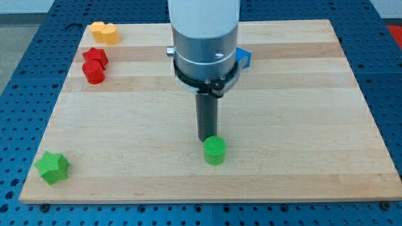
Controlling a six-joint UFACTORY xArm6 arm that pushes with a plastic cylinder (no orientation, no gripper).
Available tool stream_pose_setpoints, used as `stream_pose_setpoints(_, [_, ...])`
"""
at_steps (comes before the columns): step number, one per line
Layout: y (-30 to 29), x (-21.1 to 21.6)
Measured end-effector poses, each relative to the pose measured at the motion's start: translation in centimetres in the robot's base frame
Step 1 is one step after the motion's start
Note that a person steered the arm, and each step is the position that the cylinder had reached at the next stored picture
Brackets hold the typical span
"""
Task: Move green star closer to the green circle
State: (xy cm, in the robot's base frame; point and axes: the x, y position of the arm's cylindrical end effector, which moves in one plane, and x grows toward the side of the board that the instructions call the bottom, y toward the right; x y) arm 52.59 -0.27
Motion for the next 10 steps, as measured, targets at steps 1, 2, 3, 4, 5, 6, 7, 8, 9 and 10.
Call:
stream_pose_setpoints(1, [0.5,1.8])
stream_pose_setpoints(2, [0.5,1.7])
stream_pose_setpoints(3, [-1.5,-0.9])
stream_pose_setpoints(4, [-8.1,-2.8])
stream_pose_setpoints(5, [-17.1,-2.8])
stream_pose_setpoints(6, [-25.8,-2.3])
stream_pose_setpoints(7, [-30.0,-1.8])
stream_pose_setpoints(8, [-30.2,-0.4])
stream_pose_setpoints(9, [-30.1,3.5])
stream_pose_setpoints(10, [-30.1,5.7])
